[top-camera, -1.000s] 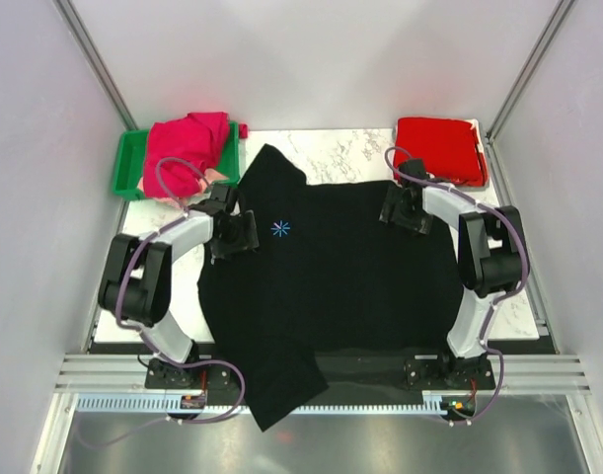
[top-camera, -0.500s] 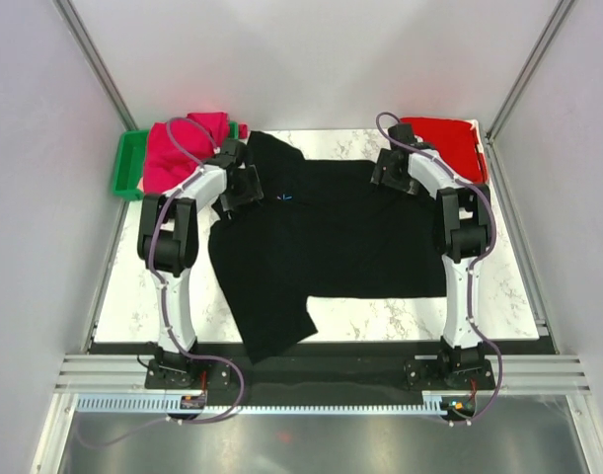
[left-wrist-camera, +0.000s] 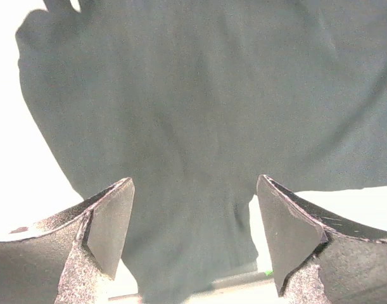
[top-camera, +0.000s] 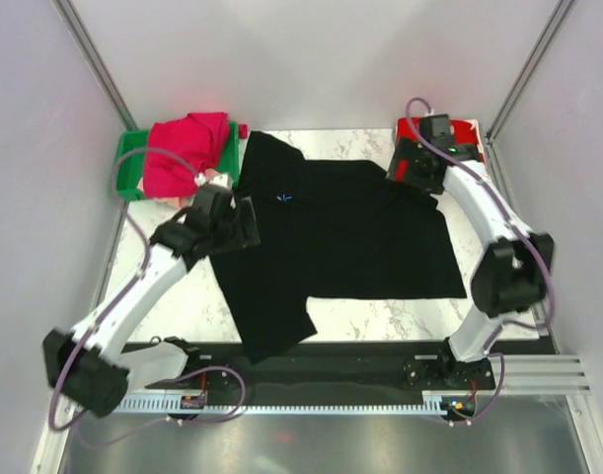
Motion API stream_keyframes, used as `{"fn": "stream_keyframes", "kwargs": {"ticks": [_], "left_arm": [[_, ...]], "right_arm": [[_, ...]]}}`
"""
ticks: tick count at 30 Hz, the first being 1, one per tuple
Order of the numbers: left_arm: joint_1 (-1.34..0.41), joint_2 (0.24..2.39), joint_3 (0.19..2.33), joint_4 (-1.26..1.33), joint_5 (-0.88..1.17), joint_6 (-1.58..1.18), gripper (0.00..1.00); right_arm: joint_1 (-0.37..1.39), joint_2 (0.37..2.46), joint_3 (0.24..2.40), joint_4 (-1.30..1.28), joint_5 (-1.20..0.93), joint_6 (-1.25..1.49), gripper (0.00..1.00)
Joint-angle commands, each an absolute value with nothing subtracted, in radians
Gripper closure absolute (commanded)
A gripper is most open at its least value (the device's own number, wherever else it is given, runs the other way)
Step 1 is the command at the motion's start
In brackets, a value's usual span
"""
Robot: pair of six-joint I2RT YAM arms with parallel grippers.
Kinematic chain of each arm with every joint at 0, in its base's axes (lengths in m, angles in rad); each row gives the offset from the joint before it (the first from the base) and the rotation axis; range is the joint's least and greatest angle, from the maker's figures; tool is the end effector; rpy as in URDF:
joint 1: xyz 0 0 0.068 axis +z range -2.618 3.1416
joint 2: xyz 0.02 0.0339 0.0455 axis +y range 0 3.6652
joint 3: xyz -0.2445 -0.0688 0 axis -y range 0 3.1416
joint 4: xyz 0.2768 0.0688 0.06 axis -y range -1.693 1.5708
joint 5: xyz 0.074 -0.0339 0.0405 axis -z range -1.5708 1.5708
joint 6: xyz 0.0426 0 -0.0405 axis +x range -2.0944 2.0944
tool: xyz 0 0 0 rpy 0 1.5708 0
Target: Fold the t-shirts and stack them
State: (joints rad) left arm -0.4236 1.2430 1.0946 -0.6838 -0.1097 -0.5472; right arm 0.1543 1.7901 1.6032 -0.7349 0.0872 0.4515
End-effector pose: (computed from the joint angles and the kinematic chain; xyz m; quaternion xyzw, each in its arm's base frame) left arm 0.2774 -0.1200 0.2774 -0.0773 0.9282 -0.1229 0.3426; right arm 0.4222 0.0619 0.2669 0.1539 0.9344 0.0556 0.3164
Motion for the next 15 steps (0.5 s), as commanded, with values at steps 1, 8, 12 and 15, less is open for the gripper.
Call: {"fn": "stream_keyframes", "kwargs": {"ticks": [1, 8, 12, 15], "left_arm": [[-0.518, 1.065, 0.845, -0.813, -0.16, -0.765, 0.16], [-0.836, 0.985, 0.652, -0.897, -0.161, -1.156, 0.17], [-1.047, 0.995, 0.614, -0.989, -0.227, -1.362, 0.19], [-1.202, 1.002, 0.624, -1.065, -0.25, -1.511, 0.22]], "right_arm": [[0.153, 1.593, 1.441, -0.759, 0.107, 0.478, 0.02], [0.202, 1.151, 0.971, -0.686, 0.051, 0.643, 0.02], [0.21, 1.013, 0.83, -0.703, 0.014, 0.686, 0.02], [0.212, 0.962, 0.805, -0.739, 0.002, 0.681, 0.02]]}}
